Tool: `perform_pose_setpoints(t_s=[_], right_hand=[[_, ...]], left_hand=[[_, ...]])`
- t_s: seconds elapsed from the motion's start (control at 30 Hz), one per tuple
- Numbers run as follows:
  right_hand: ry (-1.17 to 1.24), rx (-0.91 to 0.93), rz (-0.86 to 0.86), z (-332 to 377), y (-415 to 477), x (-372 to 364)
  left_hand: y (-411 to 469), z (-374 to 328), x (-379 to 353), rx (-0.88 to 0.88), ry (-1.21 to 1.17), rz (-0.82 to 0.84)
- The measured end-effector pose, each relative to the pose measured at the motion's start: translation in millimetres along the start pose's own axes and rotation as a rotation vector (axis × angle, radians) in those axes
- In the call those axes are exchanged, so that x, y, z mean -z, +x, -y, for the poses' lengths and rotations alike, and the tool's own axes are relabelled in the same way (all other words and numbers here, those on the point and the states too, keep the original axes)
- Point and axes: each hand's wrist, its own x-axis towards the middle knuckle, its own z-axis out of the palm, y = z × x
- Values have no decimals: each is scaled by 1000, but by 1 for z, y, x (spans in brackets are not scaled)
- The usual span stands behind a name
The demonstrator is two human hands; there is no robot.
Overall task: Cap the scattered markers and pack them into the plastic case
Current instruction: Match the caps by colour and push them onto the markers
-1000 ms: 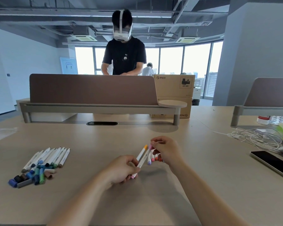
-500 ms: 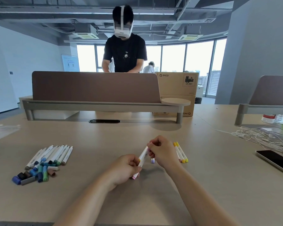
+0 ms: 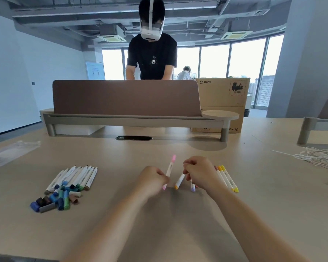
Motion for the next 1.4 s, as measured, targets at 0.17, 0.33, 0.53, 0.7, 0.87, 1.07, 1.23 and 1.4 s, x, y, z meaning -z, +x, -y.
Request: perform_pose_setpoints(t_s=[0.17,0.33,0.53,0.7,0.87,1.07,1.23,1.4], right_hand=[[-84,23,13,-5,11,-6],[-18,18,-55,-1,12,-3],[45,24,-82,3,8,0],[40,35,-93,8,-4,1],[24,43,-54,25,-14,-15],[-16,123,65,61,-26,-62],[-88,206,238,99,-31,-117],[-198,226,402,118,-25,-180]], left_hand=[[16,-4,-13,26,204,50],[32,-8,-24,-20,185,133],[38,-8,-28,-52,94,281],[29,-11,-22,-63,46,205],[9,-5,7,-128,26,121],[-18,23,68,-105,-1,8],[-40,53,131,-91,23,-98],[-49,91,182,21,-156,-217]])
